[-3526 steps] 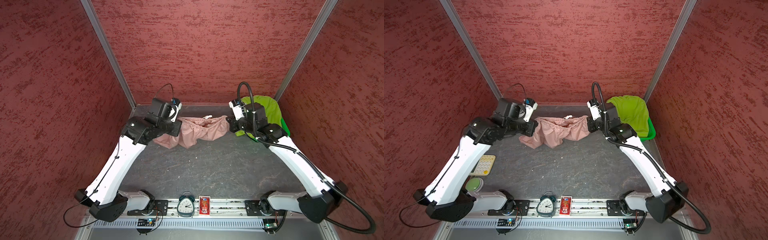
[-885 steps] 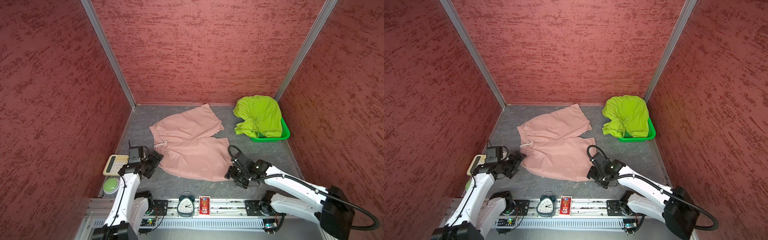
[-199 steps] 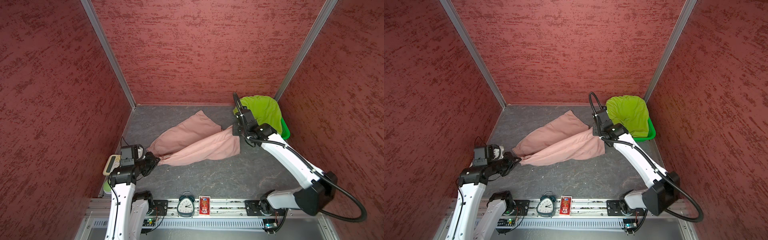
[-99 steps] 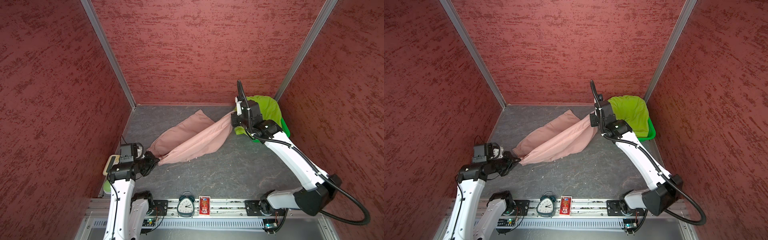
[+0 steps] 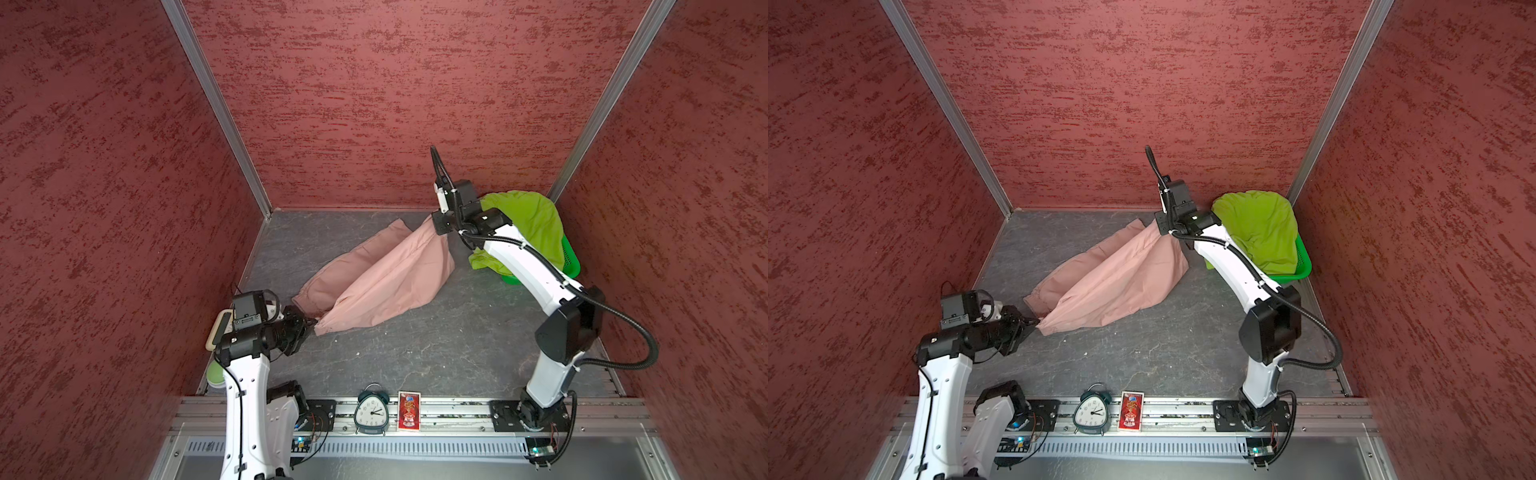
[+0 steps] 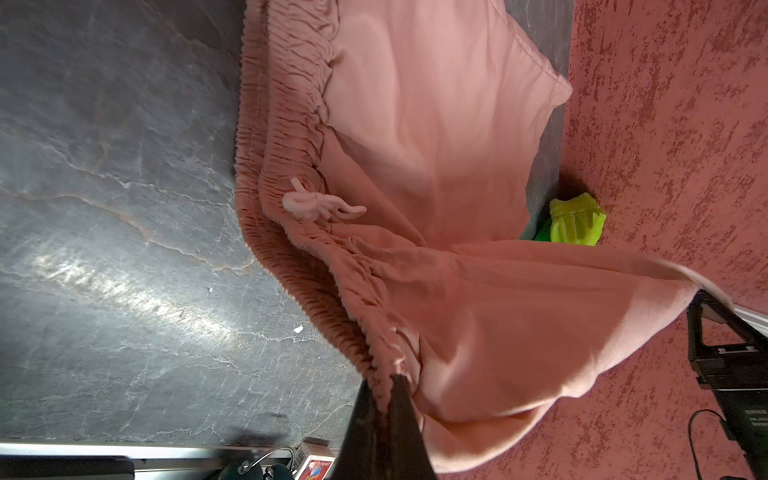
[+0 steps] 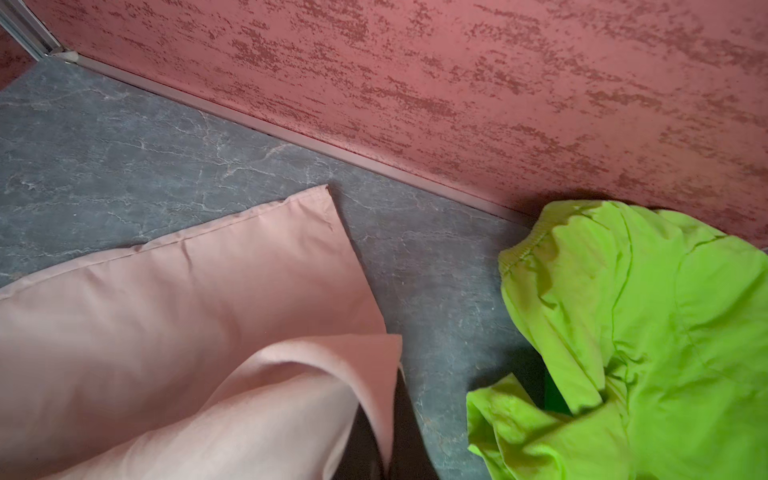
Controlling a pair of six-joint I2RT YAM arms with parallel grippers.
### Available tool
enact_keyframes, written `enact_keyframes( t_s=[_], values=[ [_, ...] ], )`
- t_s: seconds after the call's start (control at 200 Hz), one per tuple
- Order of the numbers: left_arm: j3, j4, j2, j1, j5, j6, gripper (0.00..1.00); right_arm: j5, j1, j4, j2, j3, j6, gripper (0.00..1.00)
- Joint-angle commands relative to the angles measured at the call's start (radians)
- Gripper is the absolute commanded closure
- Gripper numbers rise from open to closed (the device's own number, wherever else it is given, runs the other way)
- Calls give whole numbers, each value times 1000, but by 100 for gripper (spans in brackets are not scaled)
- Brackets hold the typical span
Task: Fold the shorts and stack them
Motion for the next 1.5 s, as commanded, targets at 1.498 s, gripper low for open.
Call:
enact_keyframes(
  t_s=[1.498],
  values=[
    [72, -2, -5, -25, -28, 147, 100, 21, -1, -89, -123, 75, -43, 100]
  ],
)
